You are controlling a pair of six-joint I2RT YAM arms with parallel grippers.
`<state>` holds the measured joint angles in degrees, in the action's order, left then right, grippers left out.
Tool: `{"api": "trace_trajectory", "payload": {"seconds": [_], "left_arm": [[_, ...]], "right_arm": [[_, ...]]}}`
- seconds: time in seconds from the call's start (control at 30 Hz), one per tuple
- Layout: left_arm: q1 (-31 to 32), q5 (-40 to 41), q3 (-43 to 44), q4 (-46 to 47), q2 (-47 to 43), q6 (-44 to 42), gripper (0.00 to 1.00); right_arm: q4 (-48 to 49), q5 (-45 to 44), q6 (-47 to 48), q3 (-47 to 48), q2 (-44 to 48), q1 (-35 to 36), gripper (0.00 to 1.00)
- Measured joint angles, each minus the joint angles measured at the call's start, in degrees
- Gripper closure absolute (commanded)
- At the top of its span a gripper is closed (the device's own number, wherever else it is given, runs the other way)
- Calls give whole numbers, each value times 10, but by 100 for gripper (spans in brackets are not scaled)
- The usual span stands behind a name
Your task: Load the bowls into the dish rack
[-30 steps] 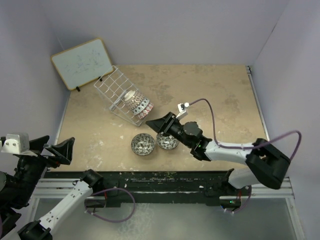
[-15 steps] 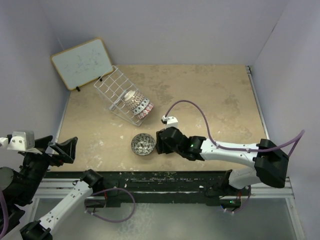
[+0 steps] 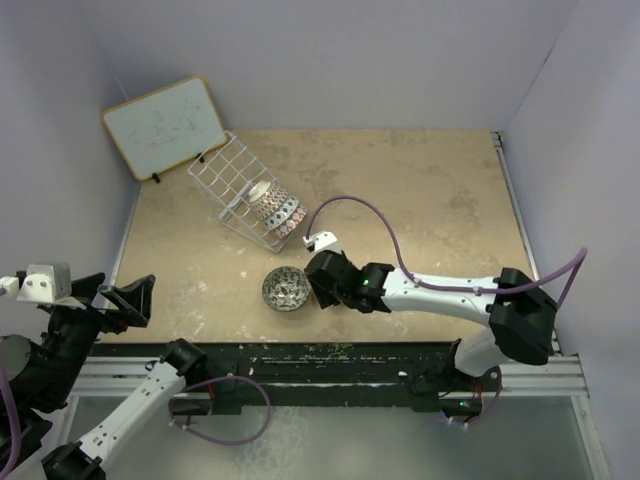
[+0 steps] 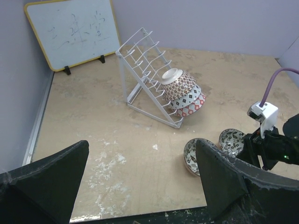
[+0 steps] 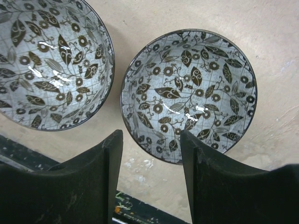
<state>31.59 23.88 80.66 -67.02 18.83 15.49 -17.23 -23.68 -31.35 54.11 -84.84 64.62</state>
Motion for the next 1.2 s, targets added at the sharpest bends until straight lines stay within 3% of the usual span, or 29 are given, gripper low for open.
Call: {"api": "trace_trajectory", "payload": {"seconds": [0.23, 0.4, 0.63, 0.7, 0.83, 0.9, 1.2], "left_arm": [[0, 7, 0, -1, 0, 0, 1], [0, 11, 0, -3, -1, 0, 1], [0, 16, 0, -4, -1, 0, 1], [0, 17, 0, -5, -2, 0, 1], [0, 19, 0, -8, -5, 0, 1], [0, 19, 0, -11, -6, 0, 1], [0, 19, 0, -13, -6, 0, 1]], "right_arm": [[-14, -9, 51, 31, -49, 3, 46], [-13, -8, 63, 31, -65, 3, 55], [-4, -9, 65, 31, -90, 3, 59], [-2, -9, 65, 31, -96, 3, 65], [0, -13, 61, 31, -100, 4, 90], [5, -20, 59, 31, -100, 5, 98], [-17, -34, 35, 33, -32, 5, 100]]}}
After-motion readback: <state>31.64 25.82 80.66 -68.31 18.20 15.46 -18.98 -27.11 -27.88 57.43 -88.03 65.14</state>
